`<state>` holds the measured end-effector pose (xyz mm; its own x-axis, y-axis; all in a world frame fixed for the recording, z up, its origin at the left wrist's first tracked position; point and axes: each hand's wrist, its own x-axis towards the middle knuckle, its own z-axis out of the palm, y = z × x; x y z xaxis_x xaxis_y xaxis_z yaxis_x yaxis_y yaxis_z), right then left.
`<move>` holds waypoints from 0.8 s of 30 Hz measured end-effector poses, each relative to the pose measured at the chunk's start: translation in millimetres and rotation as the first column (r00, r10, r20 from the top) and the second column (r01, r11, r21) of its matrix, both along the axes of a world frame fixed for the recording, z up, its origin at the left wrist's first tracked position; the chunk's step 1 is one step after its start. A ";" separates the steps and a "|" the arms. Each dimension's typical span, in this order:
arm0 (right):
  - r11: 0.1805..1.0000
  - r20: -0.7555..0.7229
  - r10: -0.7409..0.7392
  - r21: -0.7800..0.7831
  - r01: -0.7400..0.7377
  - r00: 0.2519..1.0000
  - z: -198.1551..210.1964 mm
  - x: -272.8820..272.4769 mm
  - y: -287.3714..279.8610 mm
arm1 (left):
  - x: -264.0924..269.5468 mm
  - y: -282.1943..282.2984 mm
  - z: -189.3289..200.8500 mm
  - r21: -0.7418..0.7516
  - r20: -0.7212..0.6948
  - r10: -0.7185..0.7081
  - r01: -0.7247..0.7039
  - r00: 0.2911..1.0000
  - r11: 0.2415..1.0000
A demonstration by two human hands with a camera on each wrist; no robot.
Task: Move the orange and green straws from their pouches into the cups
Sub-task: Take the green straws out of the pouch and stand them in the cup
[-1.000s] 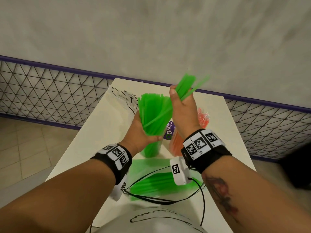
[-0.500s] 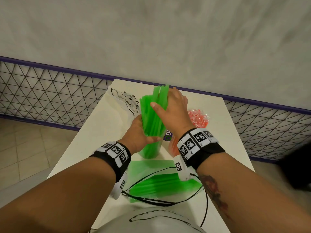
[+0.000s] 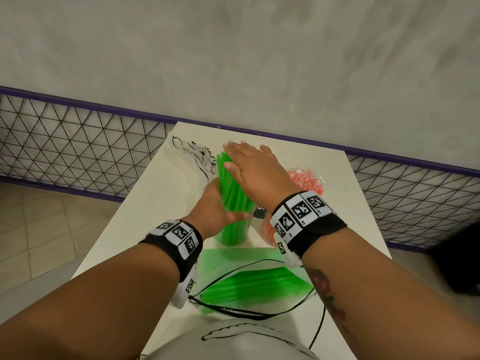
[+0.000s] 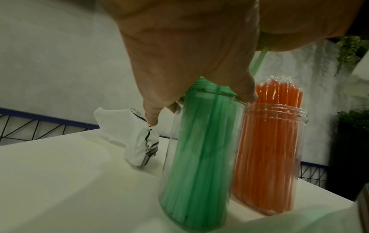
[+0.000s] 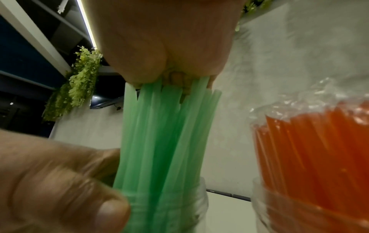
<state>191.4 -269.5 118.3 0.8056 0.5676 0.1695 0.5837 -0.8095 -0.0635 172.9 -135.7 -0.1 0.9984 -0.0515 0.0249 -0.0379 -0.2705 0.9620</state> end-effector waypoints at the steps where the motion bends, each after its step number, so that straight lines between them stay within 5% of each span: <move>1: 0.999 0.002 -0.031 -0.007 0.031 1.000 1.8 0.4 0.9 | -0.3 0.0 1.1 -0.015 0.008 -0.002 0.002 1.000 1.000; 6: 0.907 0.240 -0.039 0.416 -0.066 0.970 0.0 -27.0 -7.5 | -7.1 12.1 5.5 -0.007 -0.024 -0.094 0.094 0.995 0.996; 9: 0.846 0.310 0.021 0.501 -0.182 0.950 -19.6 -66.5 -18.9 | -21.1 25.7 3.7 0.273 -0.283 -0.005 0.086 0.959 0.958; 12: 0.882 0.173 0.232 0.377 -0.282 0.957 -66.7 -99.5 -33.6 | -43.8 37.8 -6.3 0.499 -0.507 -0.012 0.305 0.862 0.812; 16: 0.916 -0.134 0.400 0.018 -0.402 0.907 -144.0 -122.9 -54.7 | -74.5 37.0 -22.7 0.516 -0.547 -0.188 0.506 0.815 0.691; 24: 0.935 -0.355 0.218 -0.192 -0.299 0.909 -157.8 -118.1 -39.5 | -86.1 18.4 -46.5 0.606 -0.480 -0.328 0.578 0.814 0.547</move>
